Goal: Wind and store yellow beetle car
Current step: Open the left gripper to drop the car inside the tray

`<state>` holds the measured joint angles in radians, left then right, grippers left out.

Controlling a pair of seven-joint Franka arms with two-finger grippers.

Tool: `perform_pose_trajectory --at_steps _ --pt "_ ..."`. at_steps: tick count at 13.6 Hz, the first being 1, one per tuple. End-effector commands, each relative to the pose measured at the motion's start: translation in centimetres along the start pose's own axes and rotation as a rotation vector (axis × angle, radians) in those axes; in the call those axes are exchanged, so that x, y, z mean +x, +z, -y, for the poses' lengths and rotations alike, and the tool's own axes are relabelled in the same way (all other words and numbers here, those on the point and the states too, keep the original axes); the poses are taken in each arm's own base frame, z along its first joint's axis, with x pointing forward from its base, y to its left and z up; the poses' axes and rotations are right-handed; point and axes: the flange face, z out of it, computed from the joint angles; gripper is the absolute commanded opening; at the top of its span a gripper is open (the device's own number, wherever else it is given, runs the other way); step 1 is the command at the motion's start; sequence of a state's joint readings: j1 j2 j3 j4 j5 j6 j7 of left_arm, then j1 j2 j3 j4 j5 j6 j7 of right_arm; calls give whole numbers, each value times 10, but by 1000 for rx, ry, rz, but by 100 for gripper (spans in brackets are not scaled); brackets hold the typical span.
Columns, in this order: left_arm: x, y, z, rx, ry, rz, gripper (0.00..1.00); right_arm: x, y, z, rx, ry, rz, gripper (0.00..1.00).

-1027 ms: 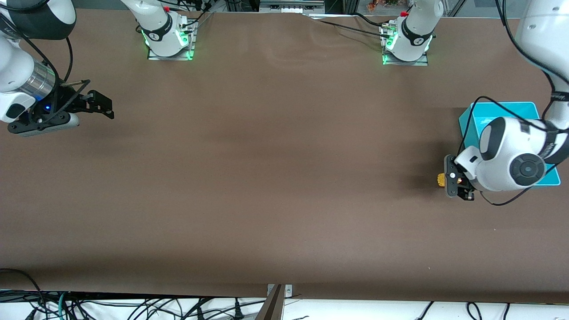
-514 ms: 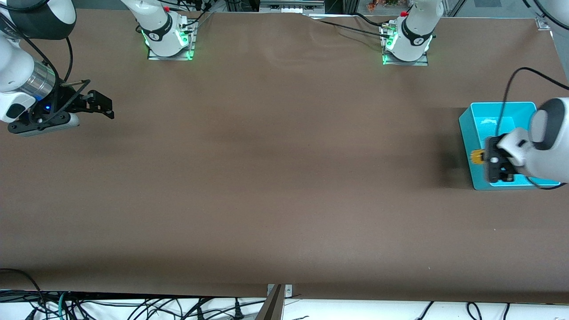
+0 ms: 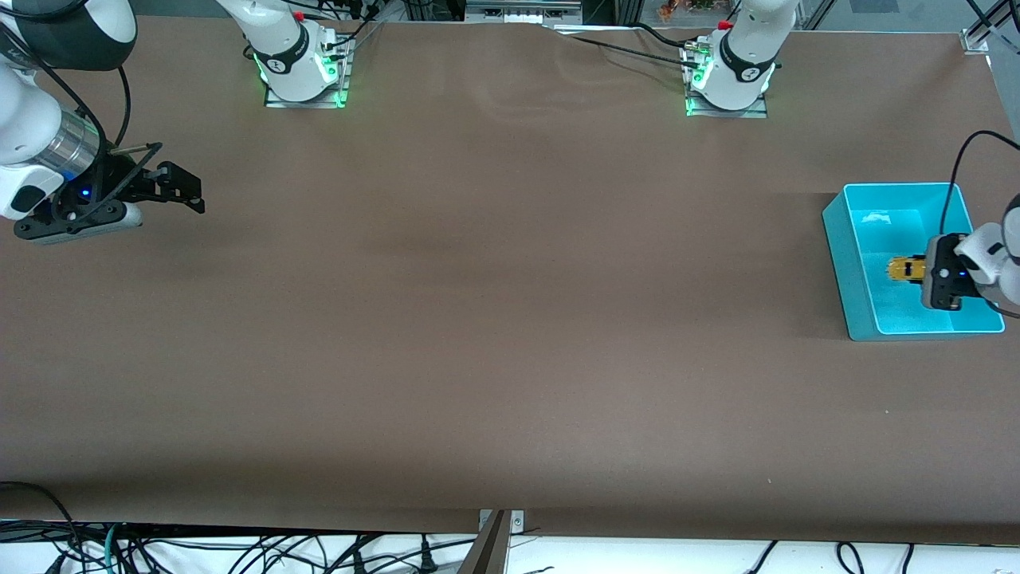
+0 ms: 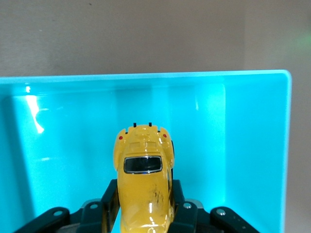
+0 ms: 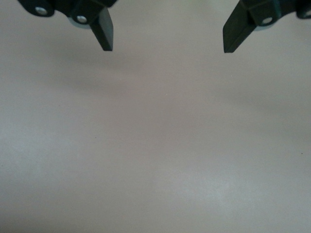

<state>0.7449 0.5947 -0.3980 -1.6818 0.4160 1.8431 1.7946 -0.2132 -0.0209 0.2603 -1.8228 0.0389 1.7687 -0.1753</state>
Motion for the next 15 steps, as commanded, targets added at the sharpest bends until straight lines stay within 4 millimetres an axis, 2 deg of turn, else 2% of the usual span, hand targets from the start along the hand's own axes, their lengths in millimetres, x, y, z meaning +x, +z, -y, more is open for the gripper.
perform_pose_trajectory --at_steps 1,3,5,6,7,10,12,14,15 --pt "-1 -2 -10 13 55 11 57 2 -6 0 -8 0 6 100" --pt "-3 2 -10 12 51 3 100 2 -6 0 -9 -1 8 100" --pt "-1 -11 -12 19 47 13 100 2 -6 0 -8 -1 8 100" --pt "8 -27 -12 27 46 18 100 2 -6 0 -9 -2 7 100" --pt "18 -53 -11 42 43 20 100 2 -6 0 -9 -1 8 100" --pt "38 -109 -20 -12 -93 -69 100 2 -6 0 -8 -1 8 100" --pt "69 -138 -25 -47 -176 -117 100 2 -6 0 -8 -1 8 100" --pt "113 -162 -31 -102 -239 -144 100 2 -6 0 -9 -1 8 100" --pt "131 -184 -38 -103 -286 -131 100 2 -6 0 -9 -1 8 100"
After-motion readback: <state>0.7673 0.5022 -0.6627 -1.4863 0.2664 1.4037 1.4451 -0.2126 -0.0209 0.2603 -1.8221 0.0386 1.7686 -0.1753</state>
